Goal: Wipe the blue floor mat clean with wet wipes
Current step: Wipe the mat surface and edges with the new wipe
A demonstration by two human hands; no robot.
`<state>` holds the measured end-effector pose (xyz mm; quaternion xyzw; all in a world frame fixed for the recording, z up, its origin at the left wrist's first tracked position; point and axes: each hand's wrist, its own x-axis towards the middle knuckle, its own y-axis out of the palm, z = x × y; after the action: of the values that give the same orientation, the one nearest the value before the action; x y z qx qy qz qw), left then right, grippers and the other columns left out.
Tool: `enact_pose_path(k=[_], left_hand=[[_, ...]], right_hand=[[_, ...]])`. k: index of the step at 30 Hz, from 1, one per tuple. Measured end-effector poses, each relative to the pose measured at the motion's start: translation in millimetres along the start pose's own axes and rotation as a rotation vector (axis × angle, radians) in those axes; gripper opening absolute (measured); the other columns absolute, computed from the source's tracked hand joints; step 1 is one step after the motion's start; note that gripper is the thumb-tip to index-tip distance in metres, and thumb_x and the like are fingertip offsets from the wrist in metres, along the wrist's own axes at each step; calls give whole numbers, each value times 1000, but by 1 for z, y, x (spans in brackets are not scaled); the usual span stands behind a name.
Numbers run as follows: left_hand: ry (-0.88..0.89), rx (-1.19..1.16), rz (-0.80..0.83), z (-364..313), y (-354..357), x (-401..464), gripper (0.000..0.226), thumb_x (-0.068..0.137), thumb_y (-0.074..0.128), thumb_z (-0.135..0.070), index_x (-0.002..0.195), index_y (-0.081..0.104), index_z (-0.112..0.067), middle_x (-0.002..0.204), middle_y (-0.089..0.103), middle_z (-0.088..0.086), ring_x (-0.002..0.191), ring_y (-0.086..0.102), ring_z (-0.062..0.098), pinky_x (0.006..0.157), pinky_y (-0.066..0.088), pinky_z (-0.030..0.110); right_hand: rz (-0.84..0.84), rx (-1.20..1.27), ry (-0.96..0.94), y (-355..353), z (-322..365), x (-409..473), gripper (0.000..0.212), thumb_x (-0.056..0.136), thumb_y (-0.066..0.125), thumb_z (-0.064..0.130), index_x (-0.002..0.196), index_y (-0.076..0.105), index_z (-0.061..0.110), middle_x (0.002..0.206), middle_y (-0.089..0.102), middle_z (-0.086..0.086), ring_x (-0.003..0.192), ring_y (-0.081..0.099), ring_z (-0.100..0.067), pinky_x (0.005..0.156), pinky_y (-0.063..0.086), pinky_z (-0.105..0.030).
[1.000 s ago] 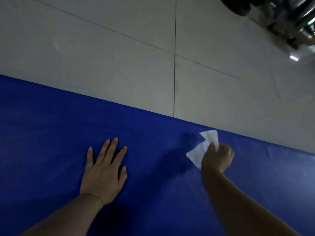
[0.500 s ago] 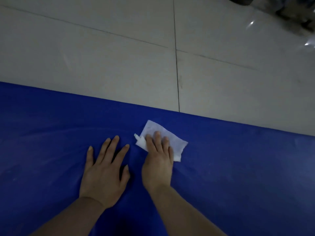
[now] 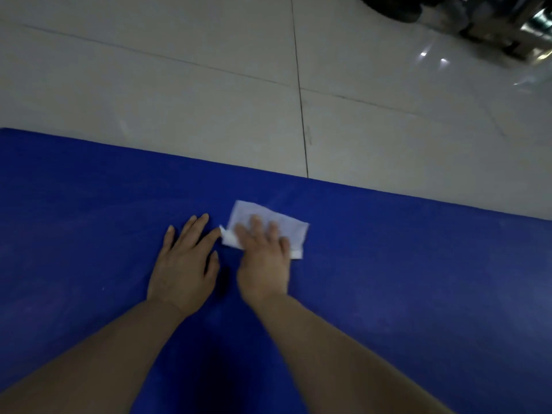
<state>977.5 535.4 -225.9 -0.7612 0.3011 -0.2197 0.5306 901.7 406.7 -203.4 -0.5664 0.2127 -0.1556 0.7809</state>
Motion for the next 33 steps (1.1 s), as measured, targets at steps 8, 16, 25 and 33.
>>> enact_pose_path(k=[8, 16, 25, 33], left_hand=[[4, 56, 2, -1, 2, -5, 62, 90, 19, -35, 140, 47, -12, 155, 29, 10, 143, 24, 24, 119, 10, 43], [18, 62, -4, -4, 3, -2, 62, 89, 20, -34, 137, 50, -8, 152, 33, 16, 141, 29, 30, 116, 16, 49], [12, 20, -26, -2, 3, -3, 60, 91, 20, -32, 141, 46, -12, 155, 29, 11, 144, 23, 24, 119, 9, 42], [10, 14, -22, -4, 2, -3, 61, 90, 19, -33, 139, 49, -11, 153, 32, 12, 143, 26, 26, 118, 14, 45]], right_hand=[[-146, -22, 417, -32, -119, -29, 62, 93, 39, 5, 150, 23, 23, 159, 14, -3, 144, 15, -25, 113, 19, -45], [-113, 38, 349, -4, -37, -35, 67, 91, 40, 6, 150, 21, 31, 161, 4, 2, 146, 0, -30, 115, 6, -48], [-94, -33, 299, -10, -68, -53, 63, 95, 37, 9, 151, 17, 30, 160, 5, 5, 147, 3, -19, 117, 10, -49], [-155, 4, 504, -15, -82, -61, 64, 95, 36, 4, 151, 19, 28, 160, 8, 3, 147, 5, -22, 116, 10, -50]])
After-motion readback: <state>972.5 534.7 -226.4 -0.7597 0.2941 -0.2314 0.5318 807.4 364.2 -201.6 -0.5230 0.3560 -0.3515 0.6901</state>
